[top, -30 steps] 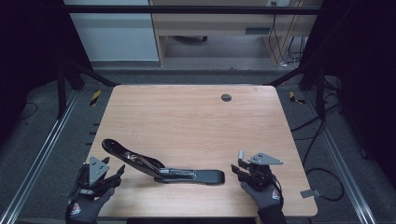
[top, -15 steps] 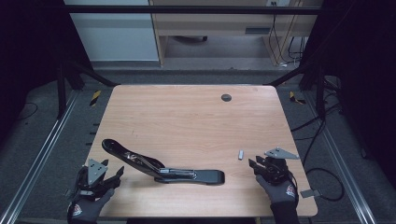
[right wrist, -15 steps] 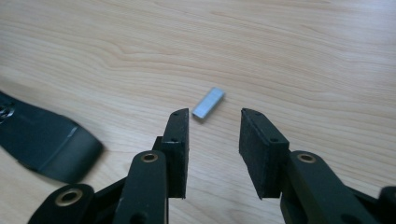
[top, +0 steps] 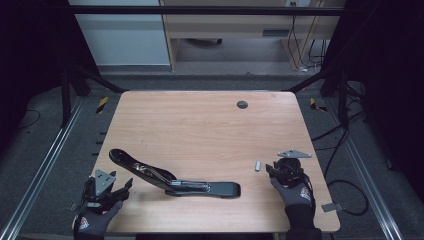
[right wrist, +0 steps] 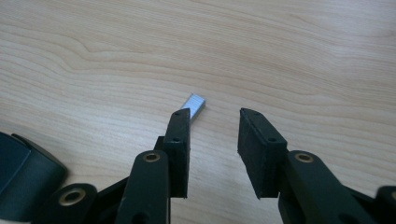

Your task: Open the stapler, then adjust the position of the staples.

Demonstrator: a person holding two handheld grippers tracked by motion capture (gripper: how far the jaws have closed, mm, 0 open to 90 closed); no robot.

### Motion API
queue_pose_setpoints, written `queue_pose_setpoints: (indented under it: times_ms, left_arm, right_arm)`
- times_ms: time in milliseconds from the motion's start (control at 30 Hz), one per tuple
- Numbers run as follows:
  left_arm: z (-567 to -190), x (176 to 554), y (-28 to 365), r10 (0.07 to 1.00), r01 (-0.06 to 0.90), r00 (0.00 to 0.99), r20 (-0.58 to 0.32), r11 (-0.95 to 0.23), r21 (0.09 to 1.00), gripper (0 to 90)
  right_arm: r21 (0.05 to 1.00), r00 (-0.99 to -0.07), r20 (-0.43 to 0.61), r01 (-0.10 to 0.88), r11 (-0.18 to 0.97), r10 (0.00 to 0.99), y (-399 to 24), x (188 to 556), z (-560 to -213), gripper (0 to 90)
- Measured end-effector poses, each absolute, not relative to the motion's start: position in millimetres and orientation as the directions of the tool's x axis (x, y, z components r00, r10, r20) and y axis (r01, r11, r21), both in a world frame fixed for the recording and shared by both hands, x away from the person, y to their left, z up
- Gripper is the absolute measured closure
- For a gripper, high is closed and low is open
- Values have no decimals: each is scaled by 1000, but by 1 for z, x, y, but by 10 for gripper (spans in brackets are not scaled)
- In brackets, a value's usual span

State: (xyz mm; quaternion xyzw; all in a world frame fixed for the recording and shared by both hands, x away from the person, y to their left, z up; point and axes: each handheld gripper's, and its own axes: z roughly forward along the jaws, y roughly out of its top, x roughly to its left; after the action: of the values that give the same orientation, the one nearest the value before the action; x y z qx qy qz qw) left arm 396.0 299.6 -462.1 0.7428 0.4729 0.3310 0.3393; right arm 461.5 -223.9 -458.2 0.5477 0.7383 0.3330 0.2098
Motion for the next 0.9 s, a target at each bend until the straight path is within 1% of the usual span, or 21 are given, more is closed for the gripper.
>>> queue_pose_setpoints:
  times_ms: [233, 467, 533, 900]
  left_arm:
    - [-463, 398, 301, 930, 486, 332, 157, -311, 817, 371]
    - [-464, 400, 302, 930, 487, 329, 164, -316, 814, 371]
    - [-465, 400, 302, 929, 491, 330, 165, -319, 811, 371]
    - [-467, 400, 300, 925, 499, 341, 167, -329, 802, 371]
  right_arm:
    - [707, -306, 60, 685, 176, 950, -211, 474, -461, 643]
    - [691, -296, 54, 701, 178, 954, -203, 485, -465, 645]
    - [680, -290, 69, 713, 167, 954, -200, 487, -466, 646]
    - [635, -276, 59, 752, 177, 959, -192, 496, -475, 652]
